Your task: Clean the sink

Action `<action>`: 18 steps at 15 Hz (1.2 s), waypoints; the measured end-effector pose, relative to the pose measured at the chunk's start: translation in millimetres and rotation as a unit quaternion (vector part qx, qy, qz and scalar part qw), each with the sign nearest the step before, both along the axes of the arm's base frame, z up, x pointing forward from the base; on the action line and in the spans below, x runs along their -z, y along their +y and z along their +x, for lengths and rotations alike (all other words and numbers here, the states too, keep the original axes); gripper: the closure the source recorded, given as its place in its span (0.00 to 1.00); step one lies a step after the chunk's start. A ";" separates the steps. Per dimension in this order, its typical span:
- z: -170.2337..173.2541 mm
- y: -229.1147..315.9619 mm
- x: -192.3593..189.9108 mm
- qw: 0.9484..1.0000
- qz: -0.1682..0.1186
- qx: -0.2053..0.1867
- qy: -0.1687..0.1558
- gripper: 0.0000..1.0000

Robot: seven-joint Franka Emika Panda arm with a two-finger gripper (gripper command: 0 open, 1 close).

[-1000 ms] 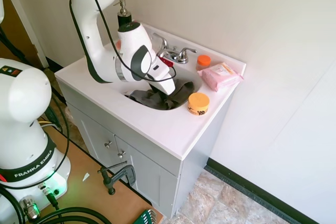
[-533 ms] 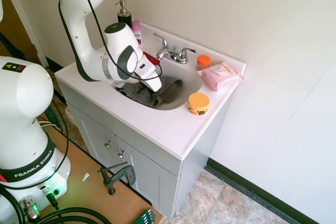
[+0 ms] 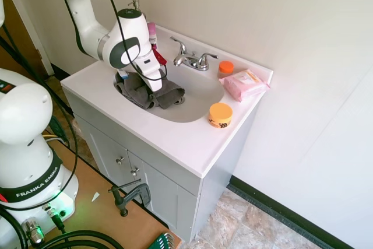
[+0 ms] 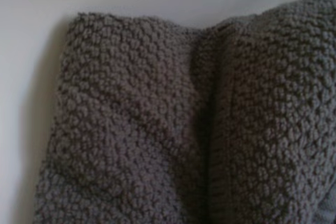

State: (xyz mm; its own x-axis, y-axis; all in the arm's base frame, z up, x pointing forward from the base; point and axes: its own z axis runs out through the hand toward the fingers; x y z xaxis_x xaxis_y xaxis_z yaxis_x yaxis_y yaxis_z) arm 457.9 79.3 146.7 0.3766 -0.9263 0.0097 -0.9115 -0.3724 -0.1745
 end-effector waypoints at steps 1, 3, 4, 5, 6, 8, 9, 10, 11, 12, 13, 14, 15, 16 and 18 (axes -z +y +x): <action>2.1 -0.7 -1.3 1.000 0.017 0.004 0.012 1.00; 6.7 -2.2 -6.6 0.998 0.055 0.006 0.033 1.00; 7.6 -2.5 -11.1 0.996 0.074 0.004 0.044 1.00; 6.8 -1.3 -17.2 0.994 0.091 0.000 0.052 1.00; 5.4 1.4 -25.3 0.993 0.106 -0.008 0.057 1.00; 0.1 7.2 -44.0 0.991 0.119 -0.028 0.059 1.00; -5.7 10.1 -52.8 0.990 0.118 -0.040 0.060 1.00; -14.1 12.5 -61.5 0.991 0.111 -0.055 0.059 1.00; -24.4 14.3 -69.9 0.991 0.097 -0.075 0.055 1.00; -36.3 16.6 -78.5 0.991 0.080 -0.099 0.049 1.00; -48.6 18.8 -86.3 0.990 0.061 -0.121 0.041 1.00; -60.7 21.1 -94.0 0.989 0.042 -0.141 0.033 1.00; -71.4 24.4 -100.4 0.987 0.027 -0.157 0.024 1.00; -76.5 29.3 -107.4 0.985 0.014 -0.172 0.015 1.00; -73.7 44.3 -121.4 0.982 0.001 -0.189 -0.002 1.00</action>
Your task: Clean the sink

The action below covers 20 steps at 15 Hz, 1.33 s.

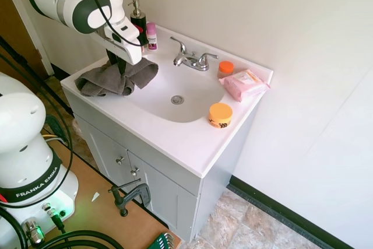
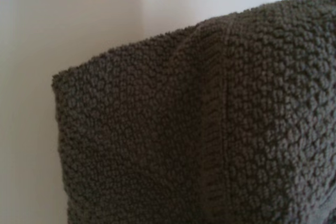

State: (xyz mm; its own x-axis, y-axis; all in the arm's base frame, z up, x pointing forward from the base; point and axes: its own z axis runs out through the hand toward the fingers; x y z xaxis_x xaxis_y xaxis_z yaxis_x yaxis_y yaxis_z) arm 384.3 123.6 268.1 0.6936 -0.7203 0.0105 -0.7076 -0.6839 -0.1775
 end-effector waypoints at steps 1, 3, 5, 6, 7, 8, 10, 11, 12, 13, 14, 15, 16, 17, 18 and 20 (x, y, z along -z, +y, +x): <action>-0.1 7.6 -2.5 1.000 -0.003 -0.009 -0.004 1.00; -4.2 20.8 -3.4 1.000 -0.011 -0.022 -0.005 1.00; -9.5 31.9 -2.3 0.999 -0.016 -0.039 -0.001 1.00; -12.6 38.3 -1.7 0.999 -0.020 -0.050 0.000 1.00; -16.4 45.3 -0.6 0.998 -0.025 -0.060 0.003 0.00; -19.8 51.0 0.2 0.997 -0.029 -0.067 0.005 0.00; -23.8 58.1 1.1 0.997 -0.035 -0.072 0.007 0.00; -25.4 60.7 1.4 0.997 -0.037 -0.073 0.007 0.00; -27.1 63.4 1.8 0.996 -0.039 -0.075 0.008 0.00; -28.6 65.5 2.2 0.996 -0.040 -0.077 0.010 0.00; -30.0 67.1 2.6 0.996 -0.041 -0.077 0.012 0.00; -31.1 68.5 2.9 0.996 -0.042 -0.078 0.014 0.00; -32.2 69.9 2.5 0.996 -0.043 -0.080 0.015 0.00; -33.1 71.3 0.2 0.996 -0.043 -0.081 0.015 0.00; -33.6 72.3 -5.2 0.996 -0.041 -0.077 0.016 0.00; -33.7 68.8 -25.6 0.997 -0.032 -0.060 0.021 0.00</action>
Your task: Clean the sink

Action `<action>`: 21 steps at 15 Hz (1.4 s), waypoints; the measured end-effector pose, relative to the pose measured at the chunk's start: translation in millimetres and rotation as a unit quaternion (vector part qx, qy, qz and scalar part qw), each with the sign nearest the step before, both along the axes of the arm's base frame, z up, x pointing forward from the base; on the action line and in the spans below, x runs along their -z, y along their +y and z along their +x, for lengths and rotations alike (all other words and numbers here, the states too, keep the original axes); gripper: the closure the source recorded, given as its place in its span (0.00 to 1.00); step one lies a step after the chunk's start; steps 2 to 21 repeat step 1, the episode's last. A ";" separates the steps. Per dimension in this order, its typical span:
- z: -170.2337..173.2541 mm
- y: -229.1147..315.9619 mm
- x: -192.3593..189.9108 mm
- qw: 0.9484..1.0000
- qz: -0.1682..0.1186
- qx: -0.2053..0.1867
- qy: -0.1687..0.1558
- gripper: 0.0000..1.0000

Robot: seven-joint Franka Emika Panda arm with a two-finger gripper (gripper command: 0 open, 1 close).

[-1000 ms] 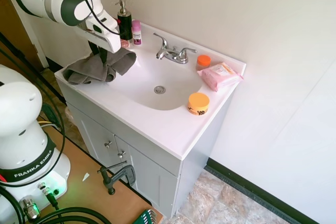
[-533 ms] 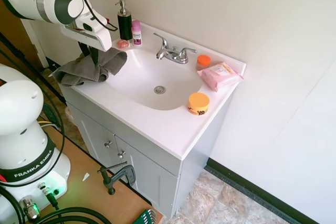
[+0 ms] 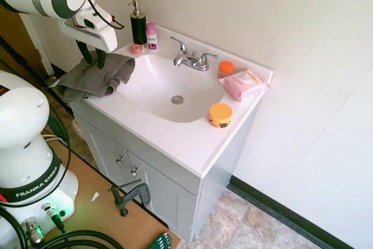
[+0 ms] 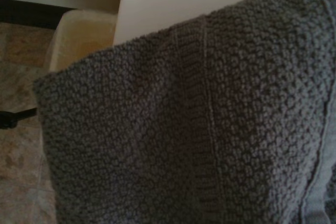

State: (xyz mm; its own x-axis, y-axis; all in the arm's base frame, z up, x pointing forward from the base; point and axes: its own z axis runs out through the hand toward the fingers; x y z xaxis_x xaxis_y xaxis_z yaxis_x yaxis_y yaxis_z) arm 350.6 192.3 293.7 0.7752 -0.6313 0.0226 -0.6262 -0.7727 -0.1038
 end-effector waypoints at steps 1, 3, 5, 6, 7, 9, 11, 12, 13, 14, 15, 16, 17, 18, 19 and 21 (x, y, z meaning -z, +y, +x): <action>1.7 -6.0 -14.9 1.000 0.003 0.008 0.000 0.00; 1.7 -6.0 -14.9 1.000 0.003 0.008 0.000 0.00; 1.7 -6.0 -14.9 1.000 0.003 0.008 0.000 0.00; 1.7 -6.0 -14.9 1.000 0.003 0.008 0.000 0.00; 1.7 -6.0 -14.9 1.000 0.003 0.008 0.000 0.00; 1.7 -6.0 -14.9 1.000 0.003 0.008 0.000 0.00; 1.7 -6.0 -14.9 1.000 0.003 0.008 0.000 0.00; 1.7 -6.0 -14.9 1.000 0.003 0.008 0.000 0.00; 1.7 -6.0 -14.9 1.000 0.003 0.008 0.000 0.00; 1.7 -6.0 -14.9 1.000 0.003 0.008 0.000 0.00; 1.7 -6.0 -14.9 1.000 0.003 0.008 0.000 0.00; 1.7 -6.0 -14.9 1.000 0.003 0.008 0.000 0.00; 1.7 -6.0 -14.9 1.000 0.003 0.008 0.000 0.00; 1.7 -6.0 -14.9 1.000 0.003 0.008 0.000 0.00; 1.7 -6.0 -14.9 1.000 0.003 0.008 0.000 0.00; 1.7 -6.0 -14.9 1.000 0.003 0.008 0.000 0.00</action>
